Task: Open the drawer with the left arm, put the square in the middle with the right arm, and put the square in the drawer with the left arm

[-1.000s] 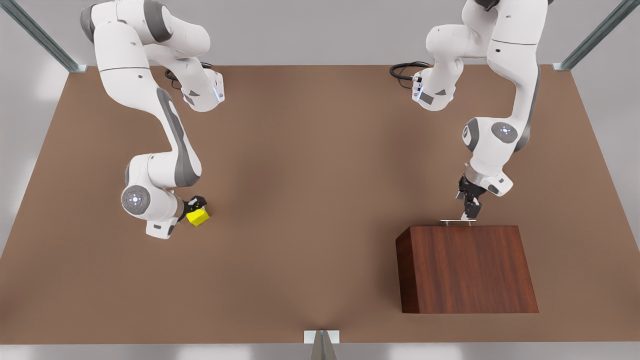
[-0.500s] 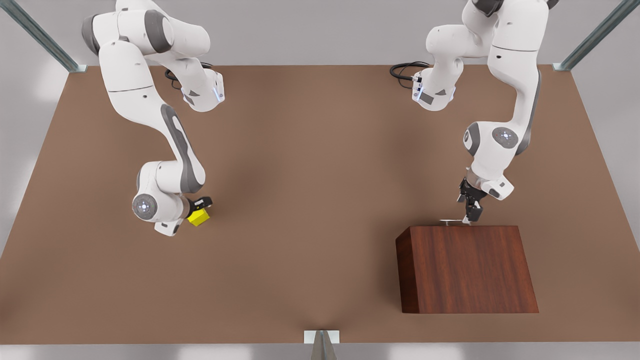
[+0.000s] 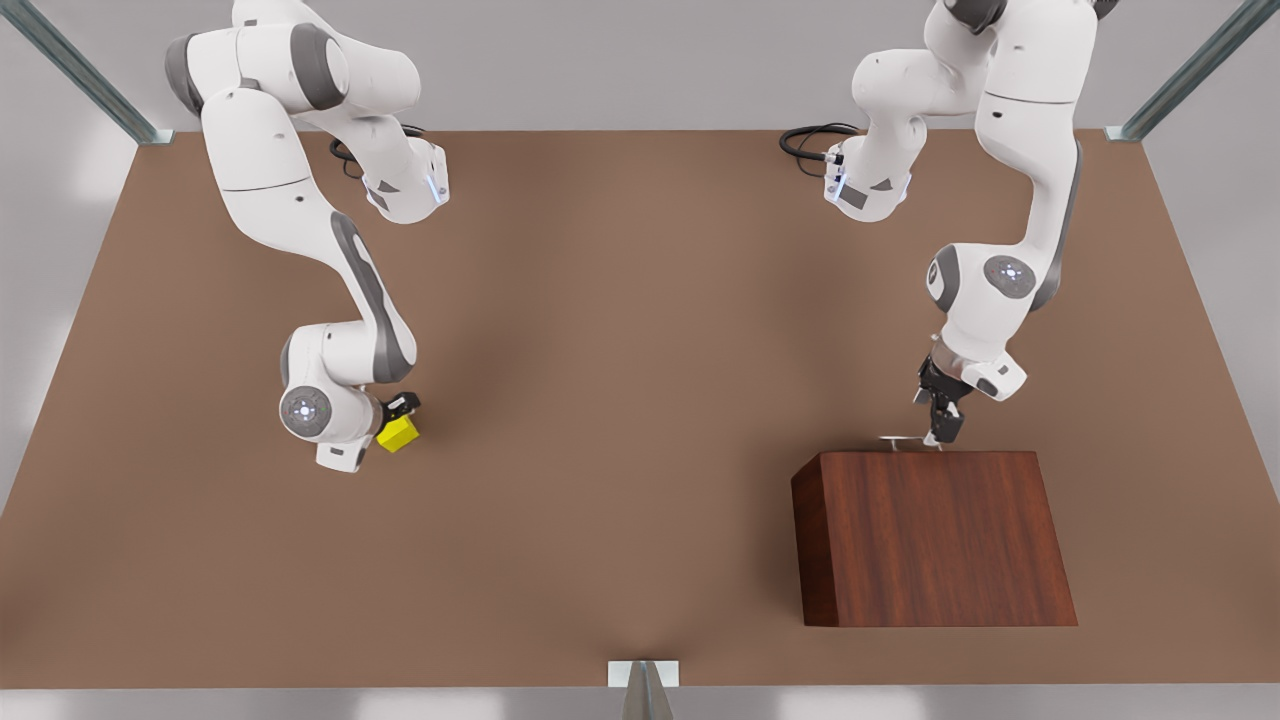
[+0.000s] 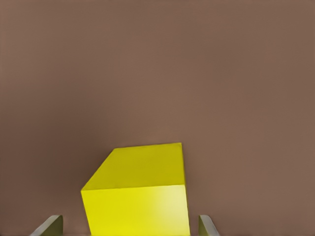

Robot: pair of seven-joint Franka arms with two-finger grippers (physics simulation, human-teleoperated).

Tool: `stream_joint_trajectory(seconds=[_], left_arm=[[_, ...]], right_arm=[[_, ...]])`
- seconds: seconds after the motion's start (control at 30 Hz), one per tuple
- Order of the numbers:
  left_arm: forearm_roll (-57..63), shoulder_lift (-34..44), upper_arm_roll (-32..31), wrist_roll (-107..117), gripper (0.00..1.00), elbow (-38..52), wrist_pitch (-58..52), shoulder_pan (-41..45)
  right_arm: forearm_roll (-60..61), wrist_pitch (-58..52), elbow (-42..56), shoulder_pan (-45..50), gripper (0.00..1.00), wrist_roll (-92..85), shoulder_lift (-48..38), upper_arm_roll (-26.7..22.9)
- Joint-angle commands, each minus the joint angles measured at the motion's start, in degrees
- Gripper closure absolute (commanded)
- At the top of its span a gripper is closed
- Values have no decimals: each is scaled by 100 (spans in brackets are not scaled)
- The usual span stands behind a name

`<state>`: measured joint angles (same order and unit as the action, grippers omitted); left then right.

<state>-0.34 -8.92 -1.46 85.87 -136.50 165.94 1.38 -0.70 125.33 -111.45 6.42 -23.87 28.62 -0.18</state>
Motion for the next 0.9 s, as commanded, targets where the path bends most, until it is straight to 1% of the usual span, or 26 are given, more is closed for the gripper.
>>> stream_joint_trajectory(seconds=[0.0, 0.03, 0.1, 0.27, 0.47, 0.53, 0.57, 0.63, 0.87], left_arm=[[-45, 4, 5, 0, 0, 0, -1, -15], [-45, 13, 5, 0, 0, -8, -1, -15], [-53, 48, 5, 0, 0, -8, -53, -23], [-89, 57, -4, 9, 0, -8, -247, 20], [-97, 233, -4, 18, 0, -17, -703, 38], [-97, 233, -12, 27, 0, -17, -748, 47], [-97, 233, -12, 53, 0, -17, -792, 47], [-97, 250, -12, 141, 0, -17, -879, 100], [-89, 461, -12, 149, 0, -26, -1495, 108]], right_arm=[[0, 0, 0, 0, 0, -21, 4, 0], [0, 0, 18, 0, 0, -74, 65, 0], [35, 492, 26, -26, 0, -671, 241, 0], [44, 923, 26, -79, 0, -927, 364, 9], [53, 826, -9, -149, 0, -918, 329, 9], [132, 615, 0, -141, 0, -821, 285, 9], [290, 606, 0, -149, 0, -813, 285, 9], [290, 607, -18, -167, 0, -558, 232, -9], [290, 730, -61, -272, 0, -540, 320, -9]])
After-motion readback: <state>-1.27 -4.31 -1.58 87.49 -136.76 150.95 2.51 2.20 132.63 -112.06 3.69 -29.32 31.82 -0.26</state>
